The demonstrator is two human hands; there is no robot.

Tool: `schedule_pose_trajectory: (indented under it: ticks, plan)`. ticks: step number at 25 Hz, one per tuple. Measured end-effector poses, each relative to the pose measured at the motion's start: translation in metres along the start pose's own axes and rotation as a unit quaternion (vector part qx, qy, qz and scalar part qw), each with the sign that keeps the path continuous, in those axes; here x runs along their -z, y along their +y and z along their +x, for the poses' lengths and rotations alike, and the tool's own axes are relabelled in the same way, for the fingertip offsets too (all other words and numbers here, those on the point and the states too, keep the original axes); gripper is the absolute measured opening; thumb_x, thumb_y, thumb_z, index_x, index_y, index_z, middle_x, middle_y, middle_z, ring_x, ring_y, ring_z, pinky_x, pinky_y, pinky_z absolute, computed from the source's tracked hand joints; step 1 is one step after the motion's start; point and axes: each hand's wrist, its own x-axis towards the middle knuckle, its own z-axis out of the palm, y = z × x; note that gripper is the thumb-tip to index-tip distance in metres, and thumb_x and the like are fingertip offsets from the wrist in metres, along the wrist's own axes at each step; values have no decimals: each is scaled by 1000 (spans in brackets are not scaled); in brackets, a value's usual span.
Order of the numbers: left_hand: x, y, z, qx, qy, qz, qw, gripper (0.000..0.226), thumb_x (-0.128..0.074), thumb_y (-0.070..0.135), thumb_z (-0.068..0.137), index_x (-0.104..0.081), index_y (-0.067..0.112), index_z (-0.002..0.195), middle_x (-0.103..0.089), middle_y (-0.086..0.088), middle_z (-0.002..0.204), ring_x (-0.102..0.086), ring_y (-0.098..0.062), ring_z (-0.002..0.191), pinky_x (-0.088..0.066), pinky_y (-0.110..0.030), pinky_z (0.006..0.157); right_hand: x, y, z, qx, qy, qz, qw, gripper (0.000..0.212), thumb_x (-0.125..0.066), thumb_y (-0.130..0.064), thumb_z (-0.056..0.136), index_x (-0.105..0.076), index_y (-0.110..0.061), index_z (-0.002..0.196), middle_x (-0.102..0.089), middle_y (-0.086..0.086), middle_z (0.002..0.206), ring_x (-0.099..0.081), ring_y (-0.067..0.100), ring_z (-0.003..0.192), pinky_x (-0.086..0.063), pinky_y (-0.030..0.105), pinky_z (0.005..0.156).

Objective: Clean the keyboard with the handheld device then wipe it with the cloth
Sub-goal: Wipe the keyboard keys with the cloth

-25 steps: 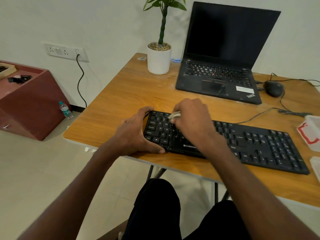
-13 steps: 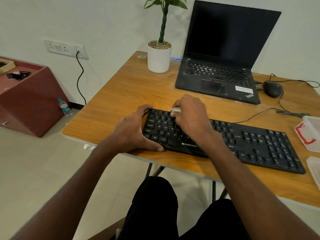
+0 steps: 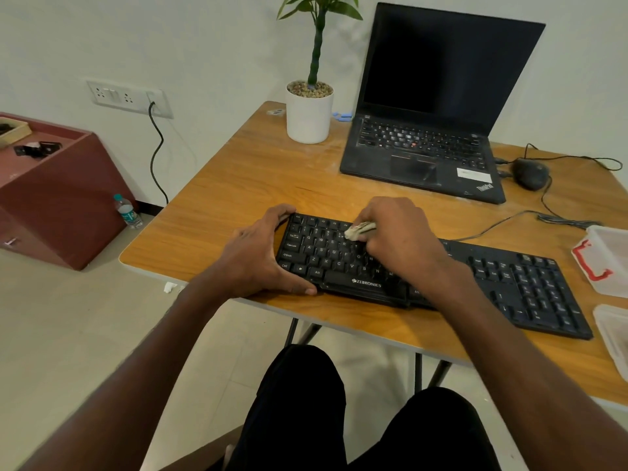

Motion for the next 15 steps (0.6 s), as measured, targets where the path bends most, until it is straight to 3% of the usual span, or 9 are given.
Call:
schedule_pose_trajectory:
  ticks: [2,5,7,10,13,15]
  plan:
    - [0,1,0,3,-2,-8,1000,142,-84,82,32,-24,41,154,-46,22,140,-44,-7,127,-28,-39,119,5,8,1,-38,33,-22,998,18,-74,-12,91,-80,-18,107,-74,2,99,-65,17,87,-46,23,70]
    - [0,-1,0,2,-3,-12,1000,141,-87,82,32,-24,44,153,-48,21,143,-47,-11,133,-30,-49,124,-6,-15,-7,39,43,50,997,17,-75,-17,92,-79,-22,108,-71,-6,102,-61,11,88,-37,18,70]
    - [-1,-1,1,0,-2,-10,1000,142,-87,82,33,-24,44,154,-49,17,148,-48,-14,137,-30,-50,124,-15,-19,-7,64,27,41,997,18,-75,-15,92,-78,-22,108,-69,-6,103,-62,13,90,-40,21,72]
    - [0,-2,1,2,-3,-9,1000,143,-87,83,33,-23,43,155,-48,16,151,-46,-13,137,-27,-49,125,-11,-13,4,-2,62,5,998,19,-75,-8,89,-79,-19,104,-71,-2,96,-64,16,87,-45,26,72]
    - [-1,-4,2,-1,-7,-14,1000,144,-87,86,32,-22,45,154,-49,16,150,-48,-14,137,-30,-52,124,-9,-14,-2,65,21,49,996,23,-75,-6,87,-80,-21,104,-70,-6,101,-62,15,93,-50,30,80]
    - [-1,-6,3,-3,-6,-7,1000,145,-86,89,32,-22,44,155,-49,16,150,-49,-14,137,-31,-53,124,-10,-12,-5,65,10,20,998,27,-75,-4,86,-80,-22,106,-71,-6,101,-64,16,93,-46,25,76]
